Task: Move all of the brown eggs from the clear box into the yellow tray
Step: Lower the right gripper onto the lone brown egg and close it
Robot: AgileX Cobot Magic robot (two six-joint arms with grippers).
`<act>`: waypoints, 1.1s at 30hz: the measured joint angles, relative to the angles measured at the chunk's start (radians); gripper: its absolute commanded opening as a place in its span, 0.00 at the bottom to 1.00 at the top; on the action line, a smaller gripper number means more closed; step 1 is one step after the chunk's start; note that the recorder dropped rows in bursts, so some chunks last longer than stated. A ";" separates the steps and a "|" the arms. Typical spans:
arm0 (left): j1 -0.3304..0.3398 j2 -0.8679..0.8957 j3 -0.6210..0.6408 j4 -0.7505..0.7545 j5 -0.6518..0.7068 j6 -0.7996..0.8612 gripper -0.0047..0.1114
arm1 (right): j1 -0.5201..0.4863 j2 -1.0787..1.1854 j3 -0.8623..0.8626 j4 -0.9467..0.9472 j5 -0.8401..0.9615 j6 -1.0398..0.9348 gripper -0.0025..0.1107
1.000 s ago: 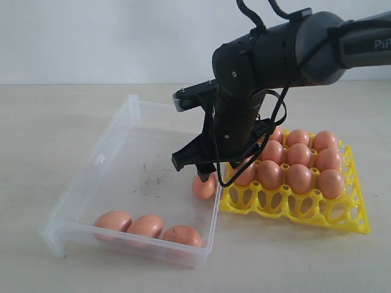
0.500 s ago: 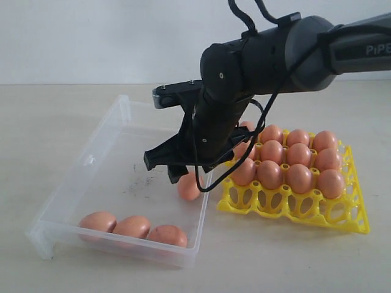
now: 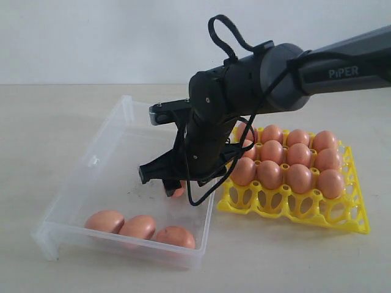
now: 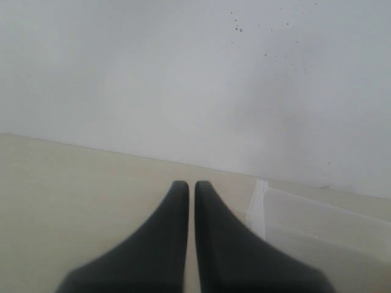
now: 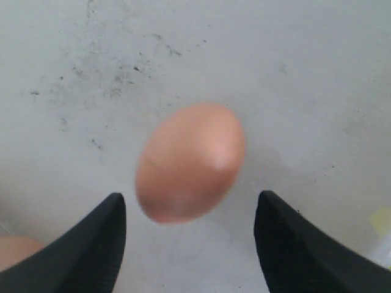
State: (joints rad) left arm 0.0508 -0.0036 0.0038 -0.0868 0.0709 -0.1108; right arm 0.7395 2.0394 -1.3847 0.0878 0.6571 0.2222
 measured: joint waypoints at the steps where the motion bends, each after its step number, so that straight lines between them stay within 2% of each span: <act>1: 0.000 0.000 0.000 0.000 0.000 0.000 0.07 | 0.000 0.003 0.000 -0.012 0.000 0.009 0.52; 9: 0.000 0.000 0.000 0.000 0.000 0.000 0.07 | 0.000 0.011 0.000 -0.080 -0.001 0.049 0.52; 15: 0.000 0.000 0.000 0.000 0.000 0.000 0.07 | 0.000 0.013 0.000 -0.088 -0.041 -0.097 0.52; 22: 0.000 0.000 0.000 0.000 0.000 0.000 0.07 | 0.000 0.013 0.000 -0.097 -0.130 -0.123 0.52; 26: 0.000 0.000 0.000 0.000 0.000 0.000 0.07 | 0.000 0.013 0.000 -0.157 -0.111 -0.130 0.52; 30: 0.000 0.000 0.000 0.000 0.000 0.000 0.07 | 0.000 0.013 0.000 -0.175 -0.122 -0.244 0.52; 33: 0.000 0.000 0.000 0.000 0.000 0.000 0.07 | 0.000 0.013 0.000 -0.180 -0.145 -0.256 0.52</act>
State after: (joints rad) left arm 0.0508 -0.0036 0.0038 -0.0868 0.0709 -0.1108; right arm 0.7395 2.0523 -1.3847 -0.0926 0.5125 -0.0337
